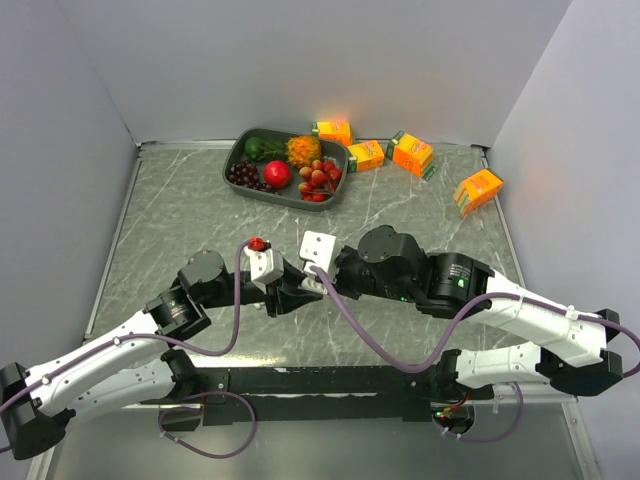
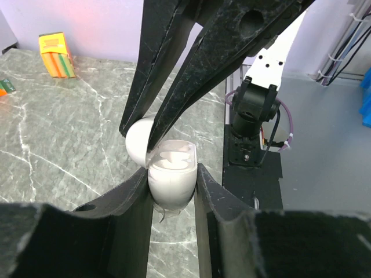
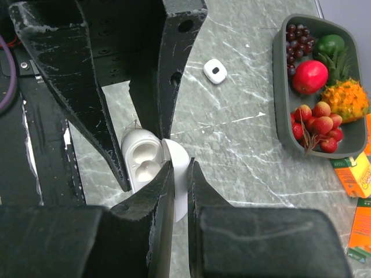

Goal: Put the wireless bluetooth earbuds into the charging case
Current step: Open the charging case.

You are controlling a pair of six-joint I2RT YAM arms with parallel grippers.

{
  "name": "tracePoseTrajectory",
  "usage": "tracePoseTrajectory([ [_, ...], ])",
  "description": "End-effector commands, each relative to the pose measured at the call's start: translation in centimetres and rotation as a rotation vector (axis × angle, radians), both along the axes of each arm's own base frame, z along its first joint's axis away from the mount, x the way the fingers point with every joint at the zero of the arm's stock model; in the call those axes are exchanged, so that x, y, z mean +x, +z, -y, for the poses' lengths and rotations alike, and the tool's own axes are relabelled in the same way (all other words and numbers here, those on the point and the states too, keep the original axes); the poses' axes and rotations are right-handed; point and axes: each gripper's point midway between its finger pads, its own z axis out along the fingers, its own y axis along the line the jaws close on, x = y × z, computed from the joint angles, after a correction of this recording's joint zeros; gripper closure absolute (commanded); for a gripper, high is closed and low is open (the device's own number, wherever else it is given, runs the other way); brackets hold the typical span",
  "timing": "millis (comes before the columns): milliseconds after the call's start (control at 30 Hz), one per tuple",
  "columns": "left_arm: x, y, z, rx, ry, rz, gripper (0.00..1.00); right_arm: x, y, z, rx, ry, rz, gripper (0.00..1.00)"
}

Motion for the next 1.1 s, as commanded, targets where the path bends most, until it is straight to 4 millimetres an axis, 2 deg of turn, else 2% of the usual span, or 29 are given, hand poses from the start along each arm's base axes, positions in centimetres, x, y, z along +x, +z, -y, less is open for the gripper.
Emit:
tracePoseTrajectory([
  [0, 0.2, 2.5, 0.1, -0.059, -0.002, 0.048, 0.87, -1.0, 2.0, -0.4, 0.074, 0.048, 0.011, 1.00],
  [100, 0.3, 2.5, -0.1, -0.065, 0.007, 0.052, 0.98, -1.3, 2.0, -0.4, 0.074, 0.059, 0.005, 1.00],
  [267, 0.3, 2.4, -0.4, -0.080, 0.020, 0.055, 0.99, -1.4, 2.1, -0.4, 0.078, 0.063, -0.003, 0.99],
  [300, 0.3, 2.1, -0.4, -0.082, 0.024, 0.053, 0.99, -1.6, 2.2, -0.4, 0.084, 0.069, -0.011, 0.83],
  [400, 0.4, 2.0, -0.6, -0.096, 0.040, 0.050, 0.99, -1.9, 2.6, -0.4, 0.097, 0.072, -0.023, 0.59],
  [500, 0.5, 1.7, -0.8, -0.099, 0.052, 0.041, 0.99, -1.8, 2.9, -0.4, 0.108, 0.065, -0.021, 0.50],
  [633, 0.7, 1.8, -1.1, -0.120, 0.076, 0.033, 0.99, -1.6, 3.3, -0.2, 0.123, 0.048, -0.013, 0.45],
  [733, 1.2, 1.4, -1.4, -0.137, 0.116, 0.009, 0.99, -1.2, 4.2, 0.0, 0.162, 0.020, -0.003, 0.44],
  [767, 1.2, 2.0, -1.7, -0.166, 0.129, 0.013, 0.99, -0.7, 5.2, 0.3, 0.207, -0.019, 0.009, 0.44],
  [800, 1.4, 1.5, -1.9, -0.171, 0.147, -0.002, 0.99, -0.3, 5.6, 0.6, 0.235, -0.052, 0.013, 0.44],
  [833, 1.4, 1.5, -2.2, -0.196, 0.163, -0.035, 0.99, 0.0, 5.4, 0.7, 0.252, -0.086, 0.010, 0.44],
  [867, 1.7, 2.7, -3.0, -0.265, 0.205, -0.029, 0.99, 0.6, 6.0, 1.4, 0.304, -0.148, -0.002, 0.45],
  [900, 1.9, 1.6, -3.3, -0.272, 0.225, -0.056, 0.99, 0.9, 6.8, 1.3, 0.363, -0.171, -0.003, 0.48],
  [967, 2.1, 2.5, -4.5, -0.368, 0.273, -0.109, 0.99, 1.3, 5.7, 1.1, 0.405, -0.242, -0.068, 0.53],
  [1000, 2.1, 1.5, -4.7, -0.370, 0.283, -0.145, 0.99, 1.2, 5.2, 0.8, 0.406, -0.247, -0.097, 0.58],
  [1033, 2.1, 1.7, -5.1, -0.392, 0.295, -0.153, 0.99, 1.0, 4.8, 0.4, 0.408, -0.243, -0.125, 0.63],
  [1067, 2.1, 1.6, -5.3, -0.398, 0.302, -0.161, 0.99, 1.0, 3.9, -0.4, 0.400, -0.252, -0.168, 0.81],
])
